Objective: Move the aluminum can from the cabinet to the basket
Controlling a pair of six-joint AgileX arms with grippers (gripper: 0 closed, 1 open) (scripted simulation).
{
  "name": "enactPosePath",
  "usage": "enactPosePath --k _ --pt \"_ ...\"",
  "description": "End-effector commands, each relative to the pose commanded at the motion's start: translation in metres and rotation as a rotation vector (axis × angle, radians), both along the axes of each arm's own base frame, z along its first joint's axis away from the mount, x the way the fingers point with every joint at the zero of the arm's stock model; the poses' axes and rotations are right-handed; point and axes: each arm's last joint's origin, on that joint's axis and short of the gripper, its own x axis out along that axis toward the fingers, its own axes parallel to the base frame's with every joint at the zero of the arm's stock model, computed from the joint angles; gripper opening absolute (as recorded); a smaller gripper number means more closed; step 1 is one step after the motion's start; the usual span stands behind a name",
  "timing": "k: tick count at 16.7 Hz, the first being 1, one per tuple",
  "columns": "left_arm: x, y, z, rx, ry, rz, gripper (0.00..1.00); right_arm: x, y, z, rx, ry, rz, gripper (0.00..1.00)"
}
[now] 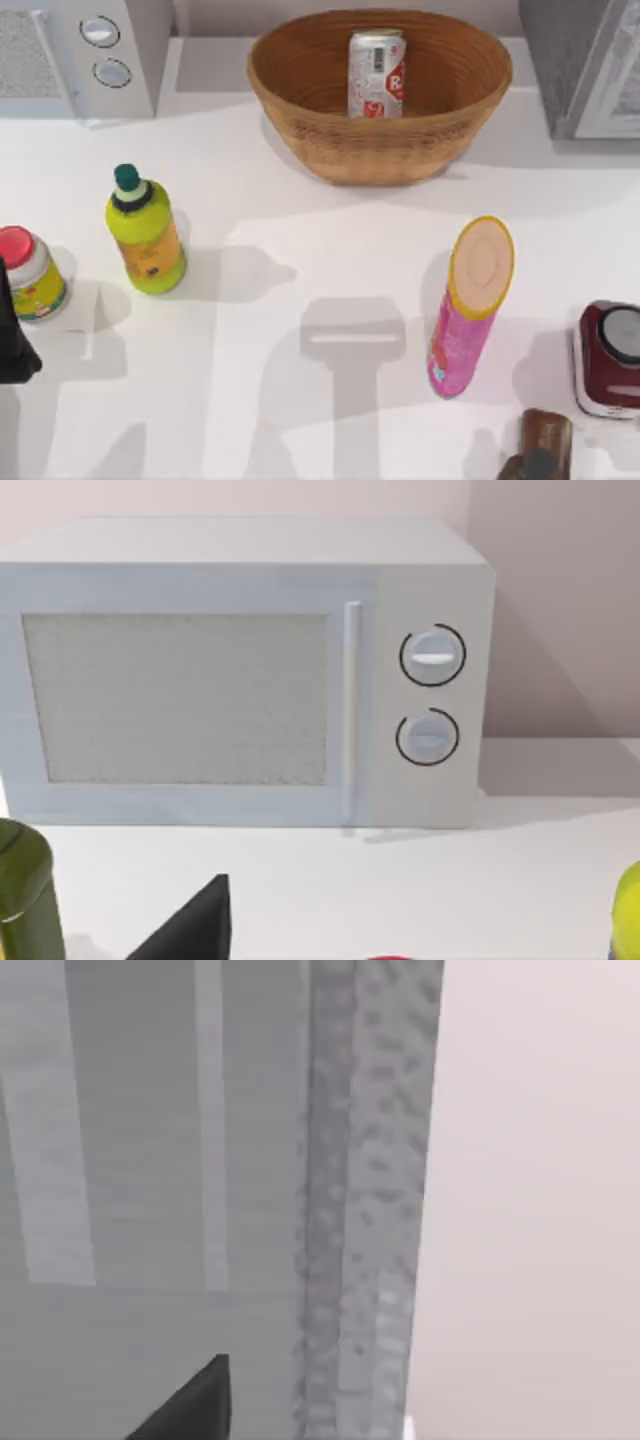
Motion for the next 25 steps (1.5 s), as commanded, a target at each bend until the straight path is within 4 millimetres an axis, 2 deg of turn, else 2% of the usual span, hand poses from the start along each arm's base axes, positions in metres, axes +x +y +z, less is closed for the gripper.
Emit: enactPosePath --k 3,7,9,11,15,21,25 --pt "0.0 0.0 0.0 0.0 0.0 0.0 1.0 -0.003 -0.004 0.066 0.002 -0.001 -0.011 1.0" --pt "0.0 0.0 0.0 0.0 0.0 0.0 1.0 -0.02 0.012 0.147 0.008 0.002 -0.023 1.0" --pt "0.0 0.0 0.0 0.0 0.0 0.0 1.0 -0.029 0.024 0.177 0.014 0.007 -0.024 1.0" --pt "0.0 0.0 0.0 0.0 0.0 0.0 1.0 -0.035 0.035 0.198 0.02 0.013 -0.019 1.0" --pt "0.0 0.0 0.0 0.0 0.0 0.0 1.0 -0.039 0.047 0.218 0.028 0.024 -0.007 1.0" --pt "0.0 0.0 0.0 0.0 0.0 0.0 1.0 -0.04 0.048 0.219 0.025 0.023 -0.008 1.0" --pt "0.0 0.0 0.0 0.0 0.0 0.0 1.0 -0.02 0.06 0.22 0.027 0.021 -0.009 1.0"
